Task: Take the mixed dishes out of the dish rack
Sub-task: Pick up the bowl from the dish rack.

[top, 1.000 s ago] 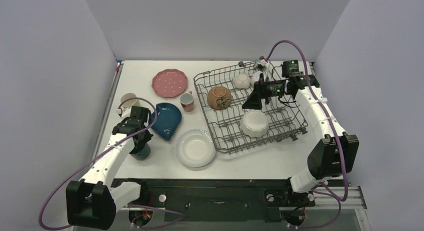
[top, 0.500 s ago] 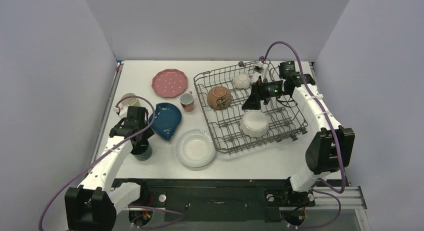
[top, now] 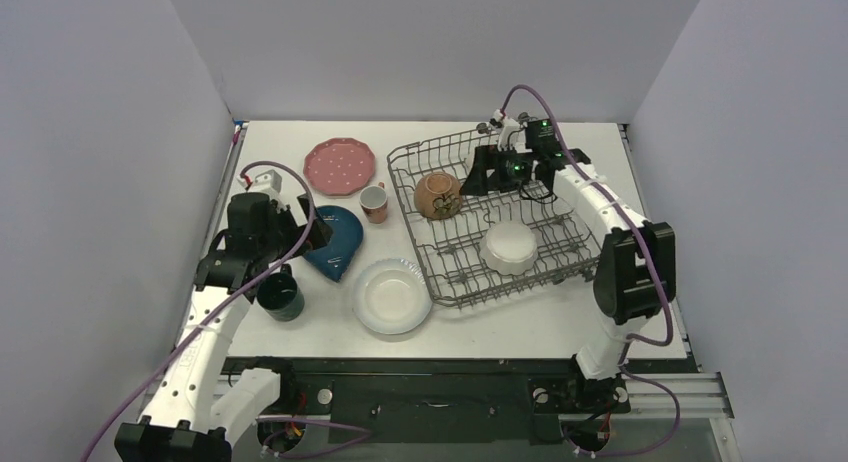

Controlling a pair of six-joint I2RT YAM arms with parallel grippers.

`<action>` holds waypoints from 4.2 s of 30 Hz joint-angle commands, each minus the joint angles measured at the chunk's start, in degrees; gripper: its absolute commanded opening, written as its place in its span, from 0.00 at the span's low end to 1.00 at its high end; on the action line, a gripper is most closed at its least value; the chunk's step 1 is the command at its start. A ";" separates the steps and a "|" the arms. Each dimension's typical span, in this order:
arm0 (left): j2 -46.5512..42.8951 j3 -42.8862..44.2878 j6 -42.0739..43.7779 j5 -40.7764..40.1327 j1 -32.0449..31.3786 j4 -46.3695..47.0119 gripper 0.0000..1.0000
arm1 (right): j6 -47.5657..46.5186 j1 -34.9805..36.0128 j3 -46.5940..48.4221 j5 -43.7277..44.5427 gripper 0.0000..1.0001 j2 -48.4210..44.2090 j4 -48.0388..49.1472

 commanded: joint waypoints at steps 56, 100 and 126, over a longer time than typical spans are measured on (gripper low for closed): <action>79.38 55.68 13.01 6.20 -16.95 10.27 0.19 | 52.73 1.99 5.62 8.68 0.78 27.78 28.62; 78.27 49.10 10.42 13.80 -12.40 13.02 0.10 | 48.39 4.17 8.80 22.91 0.79 31.25 13.94; 79.75 49.24 10.19 13.15 -11.08 11.35 0.06 | 48.06 3.28 2.08 9.91 0.79 20.22 31.31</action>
